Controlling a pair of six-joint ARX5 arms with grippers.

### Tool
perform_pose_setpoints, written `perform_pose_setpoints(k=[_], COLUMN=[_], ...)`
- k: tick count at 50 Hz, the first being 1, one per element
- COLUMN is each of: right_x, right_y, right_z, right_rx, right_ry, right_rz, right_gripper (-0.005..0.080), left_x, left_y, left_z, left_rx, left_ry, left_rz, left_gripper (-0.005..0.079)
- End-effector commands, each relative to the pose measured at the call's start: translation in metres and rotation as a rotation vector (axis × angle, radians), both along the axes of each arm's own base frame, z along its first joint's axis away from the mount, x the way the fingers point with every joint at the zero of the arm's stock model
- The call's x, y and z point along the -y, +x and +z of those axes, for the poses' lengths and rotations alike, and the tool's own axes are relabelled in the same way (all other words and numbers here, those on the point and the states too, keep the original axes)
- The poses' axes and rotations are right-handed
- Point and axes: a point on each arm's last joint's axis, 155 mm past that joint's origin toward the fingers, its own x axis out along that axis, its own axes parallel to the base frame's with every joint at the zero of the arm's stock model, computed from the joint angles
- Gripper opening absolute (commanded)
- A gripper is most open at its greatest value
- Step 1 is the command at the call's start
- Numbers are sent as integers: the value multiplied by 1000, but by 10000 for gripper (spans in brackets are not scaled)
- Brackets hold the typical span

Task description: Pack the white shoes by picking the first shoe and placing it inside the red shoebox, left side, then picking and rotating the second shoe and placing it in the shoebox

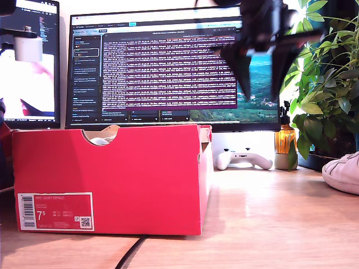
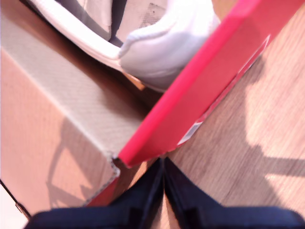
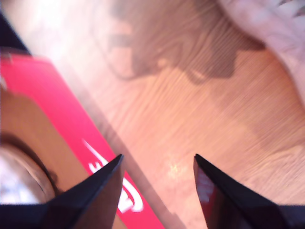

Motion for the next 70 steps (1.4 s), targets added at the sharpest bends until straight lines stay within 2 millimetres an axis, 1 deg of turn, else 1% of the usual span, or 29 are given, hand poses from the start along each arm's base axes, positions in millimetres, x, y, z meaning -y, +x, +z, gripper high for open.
perform_pose_setpoints(k=[1, 12, 19, 31, 35, 41, 47, 52, 70], right_x=[10, 40, 62, 102, 113, 123, 128, 129, 144], right_y=[-4, -32, -57, -106, -120, -138, -149, -155, -159], right_z=[4, -2, -7, -20, -23, -29, -40, -46, -55], right_rx=[9, -9, -16, -30, -26, -23, -50, -68, -68], right_ry=[8, 6, -1, -4, 3, 15, 4, -1, -36], right_rz=[-57, -212, -313, -480, -542, -619, -652, -680, -761], right_gripper=[428, 428, 428, 429, 430, 437, 472, 482, 482], left_x=[2, 2, 2, 2, 2, 2, 2, 2, 2], left_y=[1, 1, 1, 1, 1, 1, 1, 1, 1], left_z=[1, 1, 1, 1, 1, 1, 1, 1, 1], left_rx=[0, 1, 0, 0, 1, 1, 1, 0, 0], left_ry=[-8, -8, -8, -8, -8, -8, -8, -8, -8], left_rz=[3, 4, 4, 4, 4, 4, 4, 4, 4], left_gripper=[-19, -19, -19, -19, -19, -19, -19, -19, -19])
